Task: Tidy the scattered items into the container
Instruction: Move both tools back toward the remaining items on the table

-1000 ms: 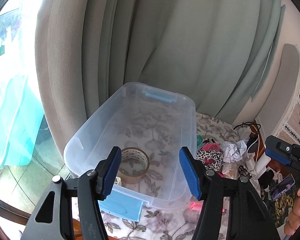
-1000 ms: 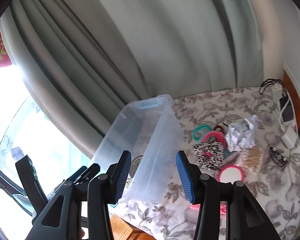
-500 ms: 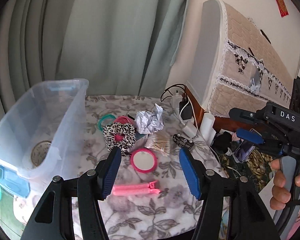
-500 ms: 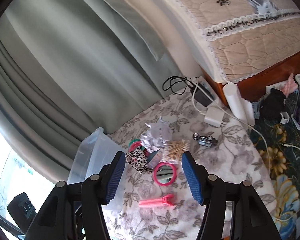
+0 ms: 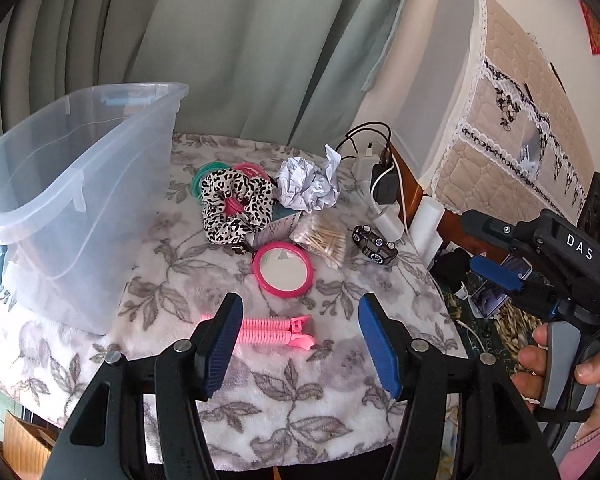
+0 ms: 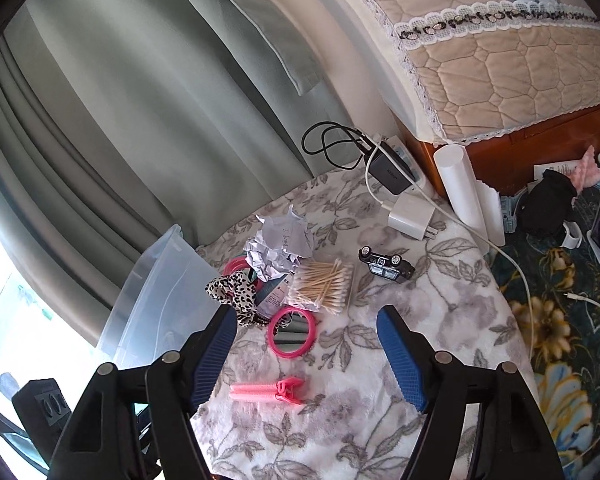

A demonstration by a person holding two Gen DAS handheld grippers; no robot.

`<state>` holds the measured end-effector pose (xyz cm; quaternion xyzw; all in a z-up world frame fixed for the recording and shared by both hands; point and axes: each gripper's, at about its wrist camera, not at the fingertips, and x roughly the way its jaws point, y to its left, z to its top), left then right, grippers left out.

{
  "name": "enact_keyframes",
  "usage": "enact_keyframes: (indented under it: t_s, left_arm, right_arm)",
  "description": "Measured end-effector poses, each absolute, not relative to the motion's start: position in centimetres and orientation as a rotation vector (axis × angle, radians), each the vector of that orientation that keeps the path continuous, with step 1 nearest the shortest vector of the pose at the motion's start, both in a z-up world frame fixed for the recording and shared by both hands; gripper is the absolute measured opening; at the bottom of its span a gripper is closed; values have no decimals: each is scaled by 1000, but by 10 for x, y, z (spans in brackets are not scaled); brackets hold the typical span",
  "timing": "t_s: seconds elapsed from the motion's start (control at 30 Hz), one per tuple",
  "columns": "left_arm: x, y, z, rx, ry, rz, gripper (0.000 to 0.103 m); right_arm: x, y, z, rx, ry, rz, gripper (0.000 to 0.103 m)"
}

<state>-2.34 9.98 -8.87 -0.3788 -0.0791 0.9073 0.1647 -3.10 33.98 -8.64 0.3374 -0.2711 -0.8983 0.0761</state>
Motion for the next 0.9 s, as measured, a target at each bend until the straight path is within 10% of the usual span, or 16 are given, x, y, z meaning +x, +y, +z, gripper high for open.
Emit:
enact_keyframes:
  t_s: [0.67, 0.9]
  left_arm:
    - [-75, 98, -151, -1413, -76, 2549, 61]
    - [-91, 78, -166, -1607, -326, 2440, 61]
  right_arm:
    - [-80, 333, -152, 1279, -658, -2658, 78]
    - [-118, 341, -164, 1371, -421, -2741, 78]
